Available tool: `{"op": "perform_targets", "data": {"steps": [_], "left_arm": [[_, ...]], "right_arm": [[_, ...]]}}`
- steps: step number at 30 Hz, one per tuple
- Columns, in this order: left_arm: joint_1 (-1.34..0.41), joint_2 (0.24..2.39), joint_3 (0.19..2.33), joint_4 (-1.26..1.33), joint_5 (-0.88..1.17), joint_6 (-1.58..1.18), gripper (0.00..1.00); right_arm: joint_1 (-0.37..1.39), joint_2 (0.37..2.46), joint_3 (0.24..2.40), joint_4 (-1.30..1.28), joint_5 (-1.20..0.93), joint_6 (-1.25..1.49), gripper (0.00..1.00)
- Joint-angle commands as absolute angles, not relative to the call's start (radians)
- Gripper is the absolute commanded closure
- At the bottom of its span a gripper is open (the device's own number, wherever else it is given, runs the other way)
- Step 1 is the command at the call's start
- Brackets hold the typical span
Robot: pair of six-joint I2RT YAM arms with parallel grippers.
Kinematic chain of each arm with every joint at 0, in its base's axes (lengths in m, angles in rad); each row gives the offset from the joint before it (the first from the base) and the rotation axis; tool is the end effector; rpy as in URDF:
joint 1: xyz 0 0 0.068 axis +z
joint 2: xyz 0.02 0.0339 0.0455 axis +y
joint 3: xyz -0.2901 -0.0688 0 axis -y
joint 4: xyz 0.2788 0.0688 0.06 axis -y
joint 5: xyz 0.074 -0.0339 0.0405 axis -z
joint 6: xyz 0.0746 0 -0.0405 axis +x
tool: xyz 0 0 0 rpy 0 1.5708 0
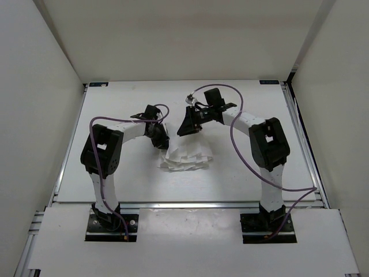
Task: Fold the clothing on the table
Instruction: Fold the skirt
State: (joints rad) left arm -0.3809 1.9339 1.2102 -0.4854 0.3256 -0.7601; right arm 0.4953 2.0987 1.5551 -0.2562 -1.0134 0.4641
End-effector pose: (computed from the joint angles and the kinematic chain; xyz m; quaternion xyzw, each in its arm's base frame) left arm 0.3837 -0.1794 0.1097 -0.1543 0.9588 -0.2300 0.0633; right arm 0.4229 0.3004 0.1899 -0.1951 0.8072 0.5507 0.0841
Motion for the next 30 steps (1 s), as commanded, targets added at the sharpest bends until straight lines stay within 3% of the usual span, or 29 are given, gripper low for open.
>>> {"op": "perform_targets", "data": {"steps": [1,8,13,19,22,25,30], "left_arm": [[-0.351,1.867,1.212,-0.497,0.284,-0.756,0.78],[-0.238,1.758,1.325,-0.561,0.21,-0.726,0.75],[-0.195,1.688,1.453,-0.64,0.137,-0.654,0.73],[-0.221,1.638,1.332,-0.479,0.426,-0.727,0.73],[-0.288,1.629,1.289,-0.433,0.446,-0.732,0.73],[-0.336,1.623,1.194,-0.312,0.529,-0.784,0.74],[-0.373,1.646,1.103,-0.229,0.483,-0.796,0.74]], "right_arm": [[0.465,1.961,1.494,0.041,-1.18,0.638,0.6],[0.304,1.758,1.355,-0.204,-1.003,0.431,0.61],[0.273,1.795,1.312,-0.187,-1.009,0.434,0.65],[0.33,1.96,1.319,-0.051,-1.08,0.543,0.79],[0.359,2.038,1.332,-0.018,-1.133,0.568,0.86],[0.374,2.095,1.355,-0.087,-1.088,0.535,0.89],[0.391,2.144,1.397,-0.284,-0.974,0.43,0.92]]}}
